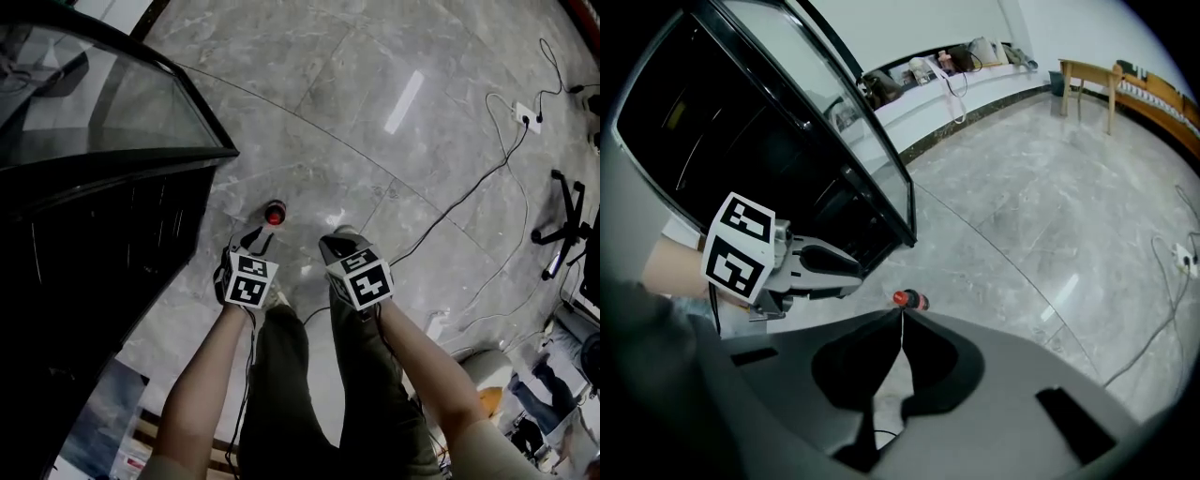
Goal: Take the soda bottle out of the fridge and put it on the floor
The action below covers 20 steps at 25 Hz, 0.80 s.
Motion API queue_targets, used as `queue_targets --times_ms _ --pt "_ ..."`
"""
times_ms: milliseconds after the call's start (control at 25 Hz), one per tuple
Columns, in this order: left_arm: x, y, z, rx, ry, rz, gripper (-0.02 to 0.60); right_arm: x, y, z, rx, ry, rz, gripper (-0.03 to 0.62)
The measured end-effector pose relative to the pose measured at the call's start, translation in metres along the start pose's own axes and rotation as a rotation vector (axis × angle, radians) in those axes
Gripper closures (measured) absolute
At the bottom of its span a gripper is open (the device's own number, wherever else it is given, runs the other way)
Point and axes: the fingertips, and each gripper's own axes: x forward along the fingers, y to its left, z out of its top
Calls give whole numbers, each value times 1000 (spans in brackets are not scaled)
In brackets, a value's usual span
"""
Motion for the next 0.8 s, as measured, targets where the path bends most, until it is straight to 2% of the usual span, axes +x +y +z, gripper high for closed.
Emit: queue_targets --times_ms 80,320,480,680,800 --pt "-29 -1 17 1 -46 17 508 -22 7 10 -5 -27 -11 597" --pt "-116 -2 62 2 -153 48 528 -99 39 54 -38 -120 -31 597" --pt "-176 -11 96 -28 -209 61 541 -161 63 81 -57 -171 -38 597" --pt "-253 -30 139 -32 -312 72 552 -244 102 119 -153 -262 -58 597" --pt "-299 -44 160 -43 -370 62 555 -290 127 139 -175 -309 -54 597"
